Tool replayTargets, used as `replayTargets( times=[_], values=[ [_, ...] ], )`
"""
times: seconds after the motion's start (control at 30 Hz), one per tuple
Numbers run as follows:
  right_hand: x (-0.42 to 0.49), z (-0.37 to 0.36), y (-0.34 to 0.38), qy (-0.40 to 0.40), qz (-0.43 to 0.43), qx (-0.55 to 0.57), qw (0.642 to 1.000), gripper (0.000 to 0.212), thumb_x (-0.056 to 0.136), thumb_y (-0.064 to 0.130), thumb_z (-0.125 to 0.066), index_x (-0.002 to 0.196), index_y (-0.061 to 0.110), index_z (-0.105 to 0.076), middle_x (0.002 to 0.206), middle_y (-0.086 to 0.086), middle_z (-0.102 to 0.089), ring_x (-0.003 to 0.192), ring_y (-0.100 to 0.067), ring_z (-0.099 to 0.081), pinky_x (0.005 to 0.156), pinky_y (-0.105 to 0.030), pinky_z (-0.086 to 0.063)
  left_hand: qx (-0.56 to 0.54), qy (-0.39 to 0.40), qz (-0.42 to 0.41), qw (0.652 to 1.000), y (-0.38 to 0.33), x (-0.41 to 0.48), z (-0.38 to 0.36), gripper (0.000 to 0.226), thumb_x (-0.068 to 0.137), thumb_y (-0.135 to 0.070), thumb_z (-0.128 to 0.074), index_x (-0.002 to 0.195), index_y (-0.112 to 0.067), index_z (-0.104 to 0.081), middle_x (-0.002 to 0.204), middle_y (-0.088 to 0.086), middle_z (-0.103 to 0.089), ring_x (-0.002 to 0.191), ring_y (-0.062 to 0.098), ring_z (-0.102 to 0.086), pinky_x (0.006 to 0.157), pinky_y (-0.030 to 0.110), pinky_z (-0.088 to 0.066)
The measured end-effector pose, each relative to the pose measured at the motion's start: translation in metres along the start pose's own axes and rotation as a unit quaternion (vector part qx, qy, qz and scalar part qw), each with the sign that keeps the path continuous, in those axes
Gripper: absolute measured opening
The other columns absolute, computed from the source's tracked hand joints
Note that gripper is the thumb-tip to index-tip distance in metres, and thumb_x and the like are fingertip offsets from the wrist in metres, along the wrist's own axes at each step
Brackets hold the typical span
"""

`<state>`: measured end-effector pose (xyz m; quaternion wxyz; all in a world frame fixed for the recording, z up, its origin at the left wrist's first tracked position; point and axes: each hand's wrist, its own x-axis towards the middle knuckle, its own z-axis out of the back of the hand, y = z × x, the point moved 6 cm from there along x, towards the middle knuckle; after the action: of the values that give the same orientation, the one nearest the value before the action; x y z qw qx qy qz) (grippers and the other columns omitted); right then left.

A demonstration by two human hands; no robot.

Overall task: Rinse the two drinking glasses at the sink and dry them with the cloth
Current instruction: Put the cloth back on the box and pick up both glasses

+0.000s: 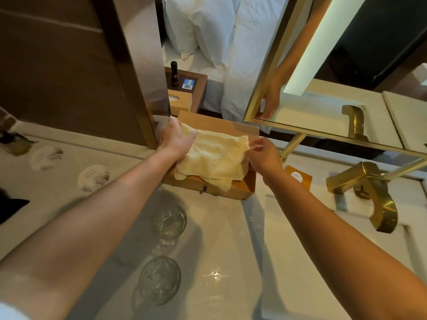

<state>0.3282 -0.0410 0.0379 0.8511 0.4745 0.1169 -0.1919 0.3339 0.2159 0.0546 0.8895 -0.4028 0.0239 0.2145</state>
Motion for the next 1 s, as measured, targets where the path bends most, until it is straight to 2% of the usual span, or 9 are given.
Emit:
replayTargets(
  times=[0.07, 0.2, 0.33, 0.43, 0.57, 0.67, 0.8, 0.87, 1.0],
  values=[
    [-0.007, 0.007, 0.001, -0.038, 0.046, -0.037, 0.997, 0.04, 0.09, 0.014, -0.064, 0.128, 0.018, -0.053, 0.123, -0.006, -0.061, 0.107, -0.025, -0.061, 0.088, -0.046, -0.058, 0.026, -0.023, -0.041, 0.999, -0.003, -0.006, 0.01, 0.05, 0.093, -0.039, -0.065, 0.132, -0.014, -0.047, 0.131, 0.009, -0.053, 0.116, 0.023, -0.052, 0.086, 0.035, -0.046],
    [-0.042, 0.009, 0.013, -0.086, 0.157, -0.086, 0.98, 0.039, 0.087, 0.016, -0.064, 0.126, 0.015, -0.058, 0.121, -0.006, -0.061, 0.104, -0.025, -0.062, 0.087, -0.042, -0.056, 0.018, 0.019, -0.062, 0.998, 0.001, -0.034, 0.021, 0.042, 0.096, -0.038, -0.062, 0.131, -0.017, -0.051, 0.128, 0.007, -0.058, 0.112, 0.021, -0.054, 0.082, 0.032, -0.044],
    [-0.096, -0.015, 0.03, -0.005, 0.249, -0.103, 0.963, 0.032, 0.091, 0.016, -0.063, 0.122, 0.014, -0.062, 0.109, -0.002, -0.065, 0.084, -0.014, -0.062, 0.075, -0.028, -0.051, 0.024, 0.039, -0.109, 0.993, 0.0, -0.078, 0.034, 0.037, 0.093, -0.036, -0.064, 0.126, -0.022, -0.054, 0.121, 0.001, -0.06, 0.107, 0.018, -0.058, 0.082, 0.033, -0.05],
    [-0.136, -0.034, 0.033, 0.046, 0.284, -0.133, 0.948, 0.024, 0.093, 0.018, -0.063, 0.117, 0.016, -0.064, 0.105, -0.001, -0.066, 0.083, -0.015, -0.063, 0.079, -0.034, -0.056, 0.038, 0.077, -0.144, 0.986, 0.001, -0.11, 0.04, 0.033, 0.092, -0.03, -0.066, 0.123, -0.024, -0.057, 0.117, -0.002, -0.059, 0.102, 0.017, -0.061, 0.083, 0.035, -0.056],
    [-0.182, -0.057, 0.022, 0.127, 0.321, -0.199, 0.917, 0.017, 0.09, 0.018, -0.064, 0.106, 0.015, -0.07, 0.098, -0.001, -0.07, 0.083, -0.017, -0.063, 0.078, -0.038, -0.056, 0.144, 0.141, -0.185, 0.962, 0.015, -0.14, 0.033, 0.032, 0.089, -0.03, -0.07, 0.119, -0.027, -0.061, 0.118, -0.003, -0.058, 0.105, 0.017, -0.059, 0.086, 0.033, -0.053],
    [-0.213, -0.076, 0.002, 0.244, 0.305, -0.295, 0.872, 0.033, 0.091, 0.028, -0.066, 0.123, 0.021, -0.064, 0.113, -0.001, -0.068, 0.093, -0.016, -0.06, 0.081, -0.032, -0.052, 0.24, 0.212, -0.176, 0.931, 0.036, -0.152, 0.018, 0.061, 0.083, -0.044, -0.074, 0.137, -0.03, -0.05, 0.137, 0.0, -0.05, 0.125, 0.023, -0.048, 0.103, 0.042, -0.047],
    [-0.243, -0.093, -0.03, 0.327, 0.274, -0.451, 0.784, 0.076, 0.084, 0.058, -0.068, 0.146, 0.024, -0.039, 0.132, -0.007, -0.057, 0.112, -0.025, -0.057, 0.092, -0.04, -0.052, 0.325, 0.24, -0.149, 0.902, 0.061, -0.158, -0.003, 0.094, 0.073, -0.053, -0.08, 0.151, -0.034, -0.03, 0.144, 0.004, -0.041, 0.136, 0.032, -0.035, 0.107, 0.05, -0.042],
    [-0.258, -0.102, -0.039, 0.319, 0.282, -0.48, 0.767, 0.09, 0.078, 0.063, -0.071, 0.148, 0.022, -0.031, 0.135, -0.011, -0.051, 0.113, -0.03, -0.056, 0.092, -0.044, -0.052, 0.343, 0.241, -0.147, 0.896, 0.069, -0.159, -0.011, 0.093, 0.073, -0.048, -0.082, 0.15, -0.036, -0.031, 0.142, 0.004, -0.042, 0.133, 0.032, -0.037, 0.105, 0.048, -0.044],
    [-0.288, -0.131, -0.047, 0.276, 0.334, -0.451, 0.781, 0.092, 0.076, 0.051, -0.079, 0.143, 0.023, -0.022, 0.142, -0.017, -0.033, 0.116, -0.041, -0.044, 0.085, -0.05, -0.051, 0.322, 0.234, -0.143, 0.906, 0.077, -0.16, -0.014, 0.069, 0.075, -0.032, -0.081, 0.136, -0.032, -0.048, 0.132, 0.004, -0.047, 0.108, 0.022, -0.05, 0.085, 0.036, -0.051]
  ],
)
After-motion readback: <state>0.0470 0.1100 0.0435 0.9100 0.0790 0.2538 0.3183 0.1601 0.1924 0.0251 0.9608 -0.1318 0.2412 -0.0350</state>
